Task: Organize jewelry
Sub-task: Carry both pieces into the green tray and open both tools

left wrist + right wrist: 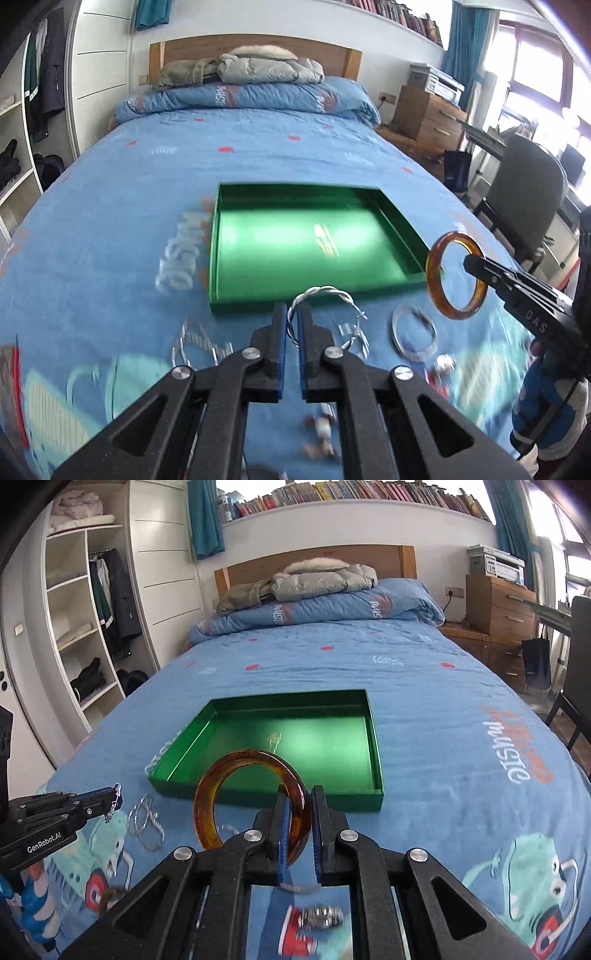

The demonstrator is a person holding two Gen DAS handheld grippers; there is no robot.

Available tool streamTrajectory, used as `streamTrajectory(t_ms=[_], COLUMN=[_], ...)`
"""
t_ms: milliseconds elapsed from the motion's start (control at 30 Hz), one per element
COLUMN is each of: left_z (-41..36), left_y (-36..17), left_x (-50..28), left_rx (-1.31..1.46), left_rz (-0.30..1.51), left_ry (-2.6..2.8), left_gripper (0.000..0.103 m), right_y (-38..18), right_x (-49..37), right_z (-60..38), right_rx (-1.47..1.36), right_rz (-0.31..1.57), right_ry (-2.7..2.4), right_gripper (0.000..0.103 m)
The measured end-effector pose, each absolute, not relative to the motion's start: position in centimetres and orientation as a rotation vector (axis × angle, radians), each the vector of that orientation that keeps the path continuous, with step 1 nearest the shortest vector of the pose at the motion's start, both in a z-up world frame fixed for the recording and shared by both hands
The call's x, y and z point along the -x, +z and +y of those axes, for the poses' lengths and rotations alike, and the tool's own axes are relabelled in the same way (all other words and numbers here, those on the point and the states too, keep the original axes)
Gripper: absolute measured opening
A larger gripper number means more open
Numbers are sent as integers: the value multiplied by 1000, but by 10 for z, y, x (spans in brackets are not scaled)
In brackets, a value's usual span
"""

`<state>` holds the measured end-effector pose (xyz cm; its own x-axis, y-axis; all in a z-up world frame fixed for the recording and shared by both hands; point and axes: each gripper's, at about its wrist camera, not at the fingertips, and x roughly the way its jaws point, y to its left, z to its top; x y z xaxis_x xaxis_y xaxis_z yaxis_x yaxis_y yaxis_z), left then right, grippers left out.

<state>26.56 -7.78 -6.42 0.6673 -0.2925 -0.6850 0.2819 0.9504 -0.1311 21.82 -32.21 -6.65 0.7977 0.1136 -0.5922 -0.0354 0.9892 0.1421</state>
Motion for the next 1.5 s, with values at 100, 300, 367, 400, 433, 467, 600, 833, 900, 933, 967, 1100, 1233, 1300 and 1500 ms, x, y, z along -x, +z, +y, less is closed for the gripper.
streamTrajectory(t_ms=[100,300,367,400,433,467,600,833,900,933,967,1100,1233,1300,1500], left_z=[-79,-89,-96,-100,-104,-108,-118,-123,-122,-122,-121,-118,-112,-108,-82], left_y=[-64,-88,-99,-106,-112,-118,-136,-145,-145,-145,-145,-142,-122,-103,-40], left_x=[-316,-388,-398,-404,-408,-412,-422,-424,-424,-425,-425,-427,-420,-408,-357], left_rx=[18,11,-7,-17,-26,-37,-92,-143,-139,-134,-129,-111,-95,-96,-119], left_rz=[772,822,836,849,860,873,892,891,891,892,893,908,883,853,720], left_ry=[-321,-314,-314,-312,-308,-303,-267,-232,-233,-233,-232,-246,-252,-252,-241], left_gripper=[5,5,5,5,5,5,5,5,5,6,6,7,10,12,12], right_y=[-64,-91,-105,-111,-118,-123,-144,-150,-151,-151,-150,-148,-135,-121,-66], right_x=[-270,-344,-359,-363,-367,-370,-380,-383,-384,-383,-383,-386,-377,-364,-312], right_z=[-321,-325,-328,-330,-331,-332,-337,-332,-332,-332,-332,-331,-328,-327,-317], right_rx=[-158,-220,-243,-249,-252,-250,-230,-156,-155,-151,-149,-151,-156,-173,-159], right_rz=[645,705,736,749,765,778,836,866,868,870,871,890,888,859,768], right_ry=[54,6,-8,-14,-20,-28,-65,-102,-106,-108,-110,-101,-92,-76,-47], right_gripper=[11,11,11,11,11,11,10,10,10,10,11,17,40,40,40])
